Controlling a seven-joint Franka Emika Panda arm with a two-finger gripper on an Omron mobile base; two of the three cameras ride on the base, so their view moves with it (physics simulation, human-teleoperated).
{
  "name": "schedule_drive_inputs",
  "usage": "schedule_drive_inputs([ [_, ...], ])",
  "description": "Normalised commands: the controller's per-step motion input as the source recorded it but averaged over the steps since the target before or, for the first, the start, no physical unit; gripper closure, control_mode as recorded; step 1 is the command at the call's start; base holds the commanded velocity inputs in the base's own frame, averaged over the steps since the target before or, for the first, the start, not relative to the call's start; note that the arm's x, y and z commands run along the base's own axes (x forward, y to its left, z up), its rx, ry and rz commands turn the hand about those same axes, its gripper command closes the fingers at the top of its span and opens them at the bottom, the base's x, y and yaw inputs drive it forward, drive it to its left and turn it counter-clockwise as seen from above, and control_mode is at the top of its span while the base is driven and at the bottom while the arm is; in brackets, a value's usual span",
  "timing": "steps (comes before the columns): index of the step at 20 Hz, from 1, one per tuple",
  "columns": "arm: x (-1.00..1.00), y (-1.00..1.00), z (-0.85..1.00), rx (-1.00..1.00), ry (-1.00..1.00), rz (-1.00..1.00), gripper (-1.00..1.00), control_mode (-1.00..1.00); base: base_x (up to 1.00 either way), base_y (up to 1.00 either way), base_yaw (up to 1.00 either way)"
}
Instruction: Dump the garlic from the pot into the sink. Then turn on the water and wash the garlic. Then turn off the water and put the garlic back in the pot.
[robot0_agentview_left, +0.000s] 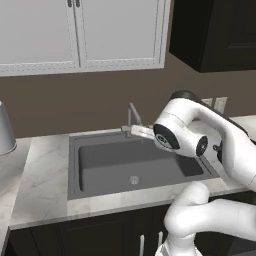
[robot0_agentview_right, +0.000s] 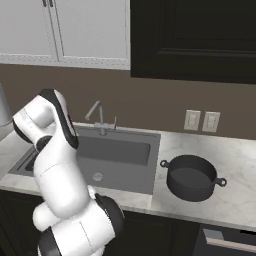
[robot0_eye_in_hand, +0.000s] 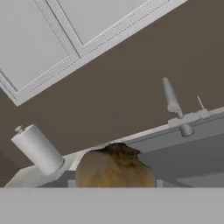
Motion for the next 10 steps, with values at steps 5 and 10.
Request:
schedule_drive_inputs([
  [5, -0.51, -0.53, 0.84, -0.01, 0.0, -0.13, 1.0, -1.0, 0.0, 0.0, 0.0],
  [10, -0.15, -0.65, 0.91, -0.03, 0.0, -0.19, 1.0, -1.0, 0.0, 0.0, 0.0],
])
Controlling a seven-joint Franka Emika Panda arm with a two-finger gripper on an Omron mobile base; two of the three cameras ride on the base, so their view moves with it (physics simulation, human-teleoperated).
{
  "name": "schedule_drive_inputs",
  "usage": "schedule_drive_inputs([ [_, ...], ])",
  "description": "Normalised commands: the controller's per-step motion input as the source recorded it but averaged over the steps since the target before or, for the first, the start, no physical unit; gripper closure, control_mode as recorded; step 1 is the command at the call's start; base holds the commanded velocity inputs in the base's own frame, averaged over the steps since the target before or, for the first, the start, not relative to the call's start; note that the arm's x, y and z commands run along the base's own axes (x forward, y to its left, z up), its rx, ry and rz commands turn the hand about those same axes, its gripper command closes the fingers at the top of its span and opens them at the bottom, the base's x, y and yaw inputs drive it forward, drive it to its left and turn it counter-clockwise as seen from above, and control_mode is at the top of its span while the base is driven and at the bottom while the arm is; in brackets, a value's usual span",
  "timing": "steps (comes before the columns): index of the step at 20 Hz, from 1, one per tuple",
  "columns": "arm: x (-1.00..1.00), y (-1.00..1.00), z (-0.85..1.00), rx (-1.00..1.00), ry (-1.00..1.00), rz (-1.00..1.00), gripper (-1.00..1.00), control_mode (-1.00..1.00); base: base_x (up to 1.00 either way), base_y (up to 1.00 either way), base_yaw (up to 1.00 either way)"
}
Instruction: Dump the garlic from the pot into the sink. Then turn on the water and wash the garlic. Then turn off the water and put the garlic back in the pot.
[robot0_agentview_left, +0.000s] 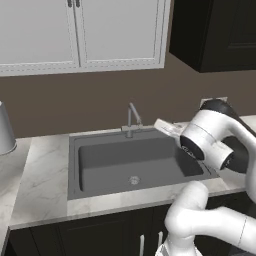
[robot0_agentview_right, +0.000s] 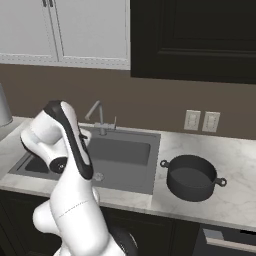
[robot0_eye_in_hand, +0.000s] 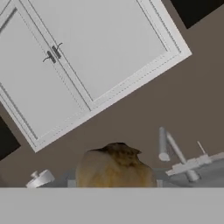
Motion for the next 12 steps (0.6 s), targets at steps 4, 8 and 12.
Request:
schedule_drive_inputs([
  [4, -0.05, -0.78, 0.79, -0.04, 0.0, -0.23, 1.0, -1.0, 0.0, 0.0, 0.0],
  [8, 0.06, -0.97, 0.6, -0.06, 0.01, -0.31, 1.0, -1.0, 0.0, 0.0, 0.0],
  [12, 0.38, -1.0, 0.41, -0.07, 0.11, -0.37, 1.0, -1.0, 0.0, 0.0, 0.0],
])
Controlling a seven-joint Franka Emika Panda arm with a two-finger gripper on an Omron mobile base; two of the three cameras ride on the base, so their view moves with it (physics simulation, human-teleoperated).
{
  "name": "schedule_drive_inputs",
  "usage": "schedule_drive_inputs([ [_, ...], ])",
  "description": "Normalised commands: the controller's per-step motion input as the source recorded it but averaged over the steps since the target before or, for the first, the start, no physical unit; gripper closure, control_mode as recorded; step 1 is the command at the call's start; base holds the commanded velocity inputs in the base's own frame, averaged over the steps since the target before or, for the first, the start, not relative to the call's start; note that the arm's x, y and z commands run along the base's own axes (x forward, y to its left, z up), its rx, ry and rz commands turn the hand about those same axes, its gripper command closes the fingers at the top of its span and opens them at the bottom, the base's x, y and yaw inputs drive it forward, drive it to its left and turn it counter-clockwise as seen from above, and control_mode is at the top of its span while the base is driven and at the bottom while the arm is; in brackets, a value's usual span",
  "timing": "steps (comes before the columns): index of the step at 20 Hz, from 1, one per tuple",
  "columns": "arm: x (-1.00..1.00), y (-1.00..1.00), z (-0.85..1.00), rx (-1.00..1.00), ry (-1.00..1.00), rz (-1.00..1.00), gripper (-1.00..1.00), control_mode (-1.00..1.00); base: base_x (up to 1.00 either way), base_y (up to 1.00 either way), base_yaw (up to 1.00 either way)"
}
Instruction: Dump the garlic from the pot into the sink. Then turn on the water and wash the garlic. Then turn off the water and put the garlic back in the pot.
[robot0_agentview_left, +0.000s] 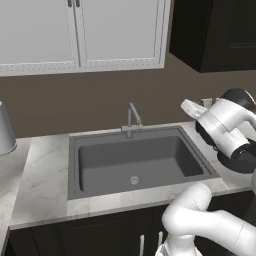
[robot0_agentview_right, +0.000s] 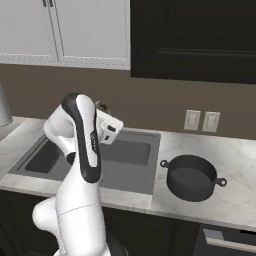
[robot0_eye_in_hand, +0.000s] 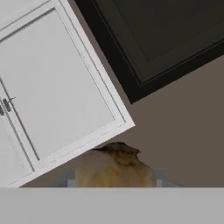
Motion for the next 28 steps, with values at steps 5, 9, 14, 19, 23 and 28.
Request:
schedule_drive_inputs([
  [5, 0.26, -1.0, 0.09, -0.07, 0.2, -0.38, 1.0, -1.0, 0.0, 0.0, 0.0],
  [9, 0.0, -0.92, 0.0, -0.05, 0.27, -0.38, 1.0, -1.0, 0.0, 0.0, 0.0],
  [14, 0.0, -0.94, -0.01, -0.01, 0.35, -0.33, 1.0, -1.0, 0.0, 0.0, 0.0],
  [19, 0.0, -0.96, 0.0, 0.0, 0.4, -0.29, 1.0, -1.0, 0.0, 0.0, 0.0],
  [23, -0.07, -0.62, -0.23, 0.0, 0.43, -0.23, 1.0, -1.0, 0.0, 0.0, 0.0],
  [28, -0.03, -0.39, -0.46, 0.0, 0.4, -0.16, 1.0, -1.0, 0.0, 0.0, 0.0],
])
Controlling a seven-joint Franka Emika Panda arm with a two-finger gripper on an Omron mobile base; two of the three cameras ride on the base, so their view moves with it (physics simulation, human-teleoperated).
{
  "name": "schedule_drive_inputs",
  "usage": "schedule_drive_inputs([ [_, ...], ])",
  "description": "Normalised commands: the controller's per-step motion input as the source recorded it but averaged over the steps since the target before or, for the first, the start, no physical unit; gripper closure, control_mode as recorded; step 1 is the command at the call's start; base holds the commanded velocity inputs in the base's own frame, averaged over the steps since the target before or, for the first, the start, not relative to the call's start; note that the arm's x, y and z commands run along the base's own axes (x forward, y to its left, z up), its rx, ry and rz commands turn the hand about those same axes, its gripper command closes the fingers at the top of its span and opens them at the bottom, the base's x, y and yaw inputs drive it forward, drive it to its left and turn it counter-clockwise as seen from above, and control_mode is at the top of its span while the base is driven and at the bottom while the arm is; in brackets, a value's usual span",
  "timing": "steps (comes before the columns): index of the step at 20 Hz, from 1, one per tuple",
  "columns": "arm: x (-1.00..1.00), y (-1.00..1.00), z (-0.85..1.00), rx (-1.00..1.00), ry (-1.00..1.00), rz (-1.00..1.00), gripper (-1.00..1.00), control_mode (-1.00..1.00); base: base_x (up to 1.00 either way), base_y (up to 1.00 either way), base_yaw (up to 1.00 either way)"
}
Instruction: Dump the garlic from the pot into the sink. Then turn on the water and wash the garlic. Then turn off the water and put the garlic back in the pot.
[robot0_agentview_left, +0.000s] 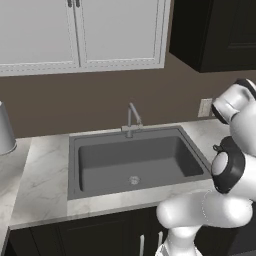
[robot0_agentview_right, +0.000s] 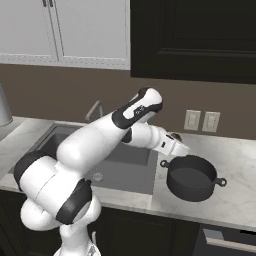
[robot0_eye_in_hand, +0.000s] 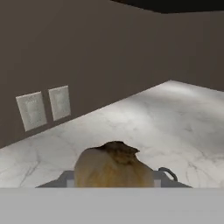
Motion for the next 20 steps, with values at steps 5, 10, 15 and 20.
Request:
schedule_drive_inputs([
  [5, 0.0, -0.37, -0.3, 0.0, 0.24, -0.1, 1.0, -1.0, 0.0, 0.0, 0.0],
  [10, 0.0, -0.27, -0.14, 0.0, 0.15, -0.05, 1.0, -1.0, 0.0, 0.0, 0.0],
  [15, 0.0, -0.12, -0.3, 0.0, 0.14, -0.01, 1.0, -1.0, 0.0, 0.0, 0.0],
  [20, 0.0, 0.0, -0.36, 0.0, 0.13, 0.0, 1.0, -1.0, 0.0, 0.0, 0.0],
])
